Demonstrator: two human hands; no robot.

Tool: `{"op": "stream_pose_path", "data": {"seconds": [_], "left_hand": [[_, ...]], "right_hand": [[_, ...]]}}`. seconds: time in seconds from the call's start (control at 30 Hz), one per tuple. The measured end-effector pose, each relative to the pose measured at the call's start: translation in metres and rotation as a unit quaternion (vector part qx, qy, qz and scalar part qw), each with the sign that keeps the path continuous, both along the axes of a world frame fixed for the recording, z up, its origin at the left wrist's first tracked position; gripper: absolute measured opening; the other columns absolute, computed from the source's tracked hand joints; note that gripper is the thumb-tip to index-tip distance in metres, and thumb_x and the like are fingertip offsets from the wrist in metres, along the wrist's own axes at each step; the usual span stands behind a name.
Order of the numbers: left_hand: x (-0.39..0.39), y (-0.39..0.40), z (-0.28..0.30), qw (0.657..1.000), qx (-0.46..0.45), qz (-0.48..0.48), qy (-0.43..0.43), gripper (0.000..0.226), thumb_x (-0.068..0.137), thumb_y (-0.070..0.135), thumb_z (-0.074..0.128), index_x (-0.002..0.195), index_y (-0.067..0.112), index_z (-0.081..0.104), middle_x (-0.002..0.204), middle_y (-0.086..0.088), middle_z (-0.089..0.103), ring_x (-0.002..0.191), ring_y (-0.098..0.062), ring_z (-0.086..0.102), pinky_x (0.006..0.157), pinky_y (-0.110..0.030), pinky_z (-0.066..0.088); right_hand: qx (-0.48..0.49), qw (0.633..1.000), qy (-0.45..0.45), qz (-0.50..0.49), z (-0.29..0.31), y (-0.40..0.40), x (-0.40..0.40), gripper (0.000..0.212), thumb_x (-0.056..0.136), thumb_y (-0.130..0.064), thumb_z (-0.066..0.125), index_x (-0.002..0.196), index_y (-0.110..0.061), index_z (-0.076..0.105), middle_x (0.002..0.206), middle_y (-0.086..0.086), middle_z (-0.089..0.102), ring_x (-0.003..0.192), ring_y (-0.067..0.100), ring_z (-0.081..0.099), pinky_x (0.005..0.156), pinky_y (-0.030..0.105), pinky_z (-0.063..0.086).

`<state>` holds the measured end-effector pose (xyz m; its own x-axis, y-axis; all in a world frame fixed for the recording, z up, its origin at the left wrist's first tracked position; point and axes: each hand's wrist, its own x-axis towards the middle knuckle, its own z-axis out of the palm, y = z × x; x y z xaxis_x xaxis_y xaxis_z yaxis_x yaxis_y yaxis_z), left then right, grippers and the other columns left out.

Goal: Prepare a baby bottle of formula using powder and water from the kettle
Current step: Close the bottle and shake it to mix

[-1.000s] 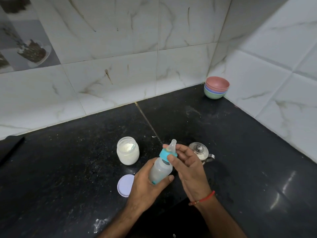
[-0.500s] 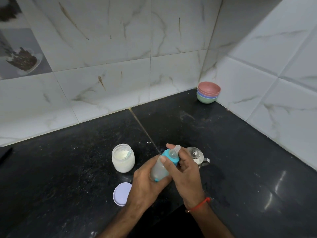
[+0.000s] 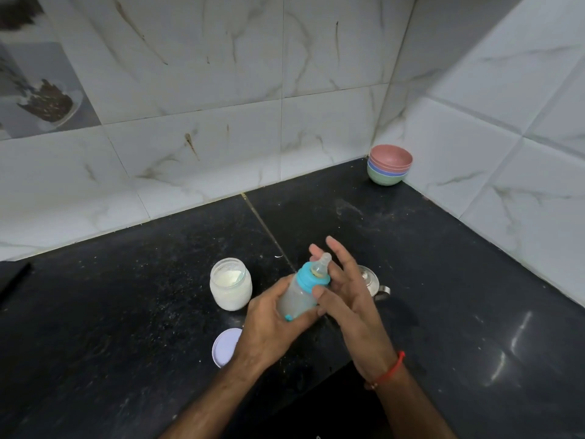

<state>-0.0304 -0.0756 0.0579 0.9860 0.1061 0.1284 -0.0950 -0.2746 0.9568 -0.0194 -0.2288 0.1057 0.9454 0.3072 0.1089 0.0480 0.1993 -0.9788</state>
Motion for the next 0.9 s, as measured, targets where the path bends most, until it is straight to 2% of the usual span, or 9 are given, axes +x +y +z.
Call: {"op": "stream_pose_path", "data": {"seconds": [0.13, 0.2, 0.33, 0.43, 0.53, 0.63, 0.73, 0.83, 0.9], "left_hand": [[-0.002, 0.005, -0.003, 1.000, 0.007, 0.002, -0.010, 0.056, 0.073, 0.045, 0.088, 0.124, 0.040, 0.066, 0.113, 0.019, 0.075, 0.107, -0.004, 0.070, 0.086, -0.014, 0.054], [-0.006, 0.006, -0.005, 1.000, 0.003, -0.025, 0.002, 0.053, 0.077, 0.038, 0.091, 0.125, 0.037, 0.068, 0.114, 0.015, 0.075, 0.107, -0.009, 0.071, 0.089, -0.023, 0.057], [-0.015, -0.005, 0.001, 0.987, -0.029, -0.150, 0.055, 0.046, 0.083, 0.030, 0.087, 0.124, 0.036, 0.068, 0.111, 0.007, 0.074, 0.101, -0.010, 0.070, 0.086, -0.039, 0.061], [-0.017, -0.020, 0.009, 0.984, -0.042, -0.166, 0.047, 0.040, 0.083, 0.021, 0.085, 0.118, 0.032, 0.068, 0.103, 0.009, 0.075, 0.092, -0.006, 0.069, 0.079, -0.029, 0.059], [-0.009, -0.027, 0.008, 0.997, 0.058, -0.040, -0.023, 0.045, 0.074, 0.036, 0.081, 0.116, 0.025, 0.067, 0.094, 0.013, 0.072, 0.082, 0.002, 0.065, 0.073, -0.018, 0.051], [-0.007, -0.026, 0.003, 0.989, 0.135, -0.001, -0.067, 0.045, 0.074, 0.038, 0.081, 0.115, 0.028, 0.065, 0.094, 0.013, 0.069, 0.083, -0.006, 0.066, 0.074, -0.026, 0.054], [-0.013, -0.018, 0.010, 0.997, 0.056, -0.058, -0.020, 0.045, 0.071, 0.024, 0.080, 0.110, 0.042, 0.067, 0.092, 0.010, 0.073, 0.079, -0.009, 0.071, 0.069, -0.030, 0.059], [-0.017, -0.017, 0.022, 0.970, -0.046, -0.230, 0.060, 0.049, 0.075, 0.013, 0.076, 0.112, 0.044, 0.069, 0.093, 0.004, 0.074, 0.077, -0.022, 0.070, 0.065, -0.037, 0.056], [-0.016, -0.027, 0.025, 0.977, -0.045, -0.198, 0.059, 0.060, 0.074, 0.012, 0.077, 0.117, 0.051, 0.064, 0.092, 0.003, 0.073, 0.078, -0.020, 0.071, 0.067, -0.035, 0.057]], "right_hand": [[0.004, 0.999, 0.018, -0.044, -0.003, -0.002, -0.008, 0.059, 0.096, 0.010, 0.059, 0.145, -0.019, 0.047, 0.135, 0.003, 0.070, 0.127, 0.017, 0.064, 0.098, 0.028, 0.056], [-0.008, 0.998, -0.014, -0.060, -0.006, -0.012, -0.002, 0.059, 0.091, 0.011, 0.067, 0.141, -0.015, 0.049, 0.126, 0.011, 0.072, 0.121, 0.024, 0.067, 0.101, 0.039, 0.057], [-0.117, 0.984, -0.117, 0.072, -0.003, -0.027, 0.015, 0.088, 0.083, 0.002, 0.073, 0.155, -0.021, 0.027, 0.147, 0.007, 0.055, 0.140, 0.028, 0.049, 0.117, 0.050, 0.040], [-0.036, 0.987, -0.093, 0.128, 0.004, -0.017, 0.023, 0.084, 0.087, 0.014, 0.058, 0.157, -0.019, 0.023, 0.145, 0.017, 0.059, 0.139, 0.034, 0.052, 0.118, 0.047, 0.039], [0.001, 0.999, -0.007, -0.044, 0.000, 0.007, 0.019, 0.049, 0.093, 0.003, 0.061, 0.135, -0.021, 0.053, 0.119, 0.009, 0.076, 0.119, 0.028, 0.069, 0.102, 0.039, 0.054], [-0.012, 0.989, 0.052, -0.140, -0.007, 0.020, 0.007, 0.031, 0.095, -0.003, 0.067, 0.119, -0.021, 0.059, 0.109, 0.001, 0.079, 0.109, 0.022, 0.073, 0.091, 0.031, 0.058], [0.004, 0.999, -0.004, 0.040, -0.003, -0.001, 0.010, 0.050, 0.093, -0.002, 0.070, 0.135, -0.018, 0.048, 0.117, 0.011, 0.076, 0.120, 0.026, 0.068, 0.099, 0.036, 0.055], [-0.014, 0.962, -0.099, 0.255, 0.010, -0.025, 0.021, 0.061, 0.089, 0.011, 0.062, 0.144, -0.005, 0.039, 0.114, 0.028, 0.073, 0.131, 0.036, 0.060, 0.109, 0.046, 0.048], [0.021, 0.969, -0.076, 0.234, 0.015, -0.023, 0.023, 0.046, 0.088, 0.012, 0.059, 0.132, -0.001, 0.051, 0.102, 0.035, 0.071, 0.123, 0.040, 0.065, 0.102, 0.049, 0.052]]}}
